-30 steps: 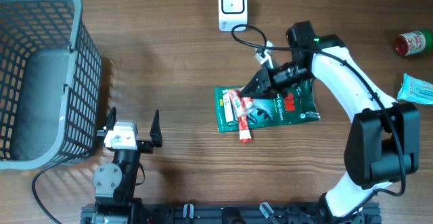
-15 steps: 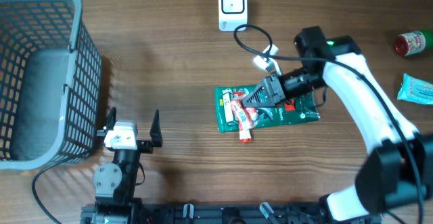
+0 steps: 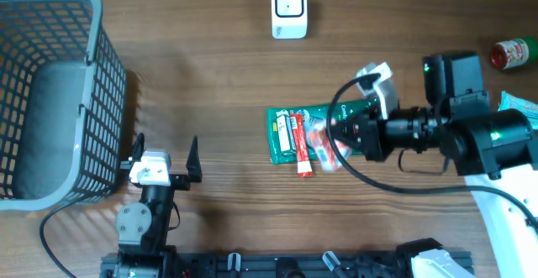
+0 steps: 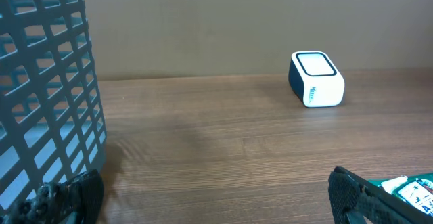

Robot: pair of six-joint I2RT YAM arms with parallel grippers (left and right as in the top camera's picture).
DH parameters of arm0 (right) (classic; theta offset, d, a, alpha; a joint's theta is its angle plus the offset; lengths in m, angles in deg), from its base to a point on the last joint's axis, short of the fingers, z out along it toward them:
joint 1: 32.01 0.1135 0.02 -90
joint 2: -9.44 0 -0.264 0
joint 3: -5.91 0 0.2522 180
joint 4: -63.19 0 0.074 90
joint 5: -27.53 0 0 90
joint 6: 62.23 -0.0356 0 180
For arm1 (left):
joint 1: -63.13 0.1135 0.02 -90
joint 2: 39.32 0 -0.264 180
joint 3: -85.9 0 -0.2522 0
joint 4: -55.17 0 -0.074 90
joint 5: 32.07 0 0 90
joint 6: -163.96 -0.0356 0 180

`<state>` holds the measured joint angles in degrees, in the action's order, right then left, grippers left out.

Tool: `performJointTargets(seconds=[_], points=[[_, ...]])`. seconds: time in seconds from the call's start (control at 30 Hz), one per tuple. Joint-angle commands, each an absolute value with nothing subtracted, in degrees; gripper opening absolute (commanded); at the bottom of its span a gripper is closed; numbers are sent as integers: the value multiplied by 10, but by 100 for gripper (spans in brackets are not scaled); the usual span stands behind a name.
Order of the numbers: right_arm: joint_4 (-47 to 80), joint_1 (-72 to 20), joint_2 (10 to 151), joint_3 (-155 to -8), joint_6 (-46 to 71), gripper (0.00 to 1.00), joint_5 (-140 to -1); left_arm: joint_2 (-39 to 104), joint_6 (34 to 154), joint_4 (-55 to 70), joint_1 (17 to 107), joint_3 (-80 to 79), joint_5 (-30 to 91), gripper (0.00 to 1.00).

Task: Scan the item barcode
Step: 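Lift the orange-white packet and hold it up to the scanner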

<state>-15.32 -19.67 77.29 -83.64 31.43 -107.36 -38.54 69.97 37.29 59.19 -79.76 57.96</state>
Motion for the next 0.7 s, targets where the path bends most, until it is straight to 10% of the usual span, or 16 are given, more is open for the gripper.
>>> performJointTargets(seconds=[0.0,0.67], points=[[-20,-196,790,-800,214,5,-877,-390,703,371,594,-800,571,100],[763,-49,1278,-888,607,5,-359,-390,703,371,594,-800,571,100]])
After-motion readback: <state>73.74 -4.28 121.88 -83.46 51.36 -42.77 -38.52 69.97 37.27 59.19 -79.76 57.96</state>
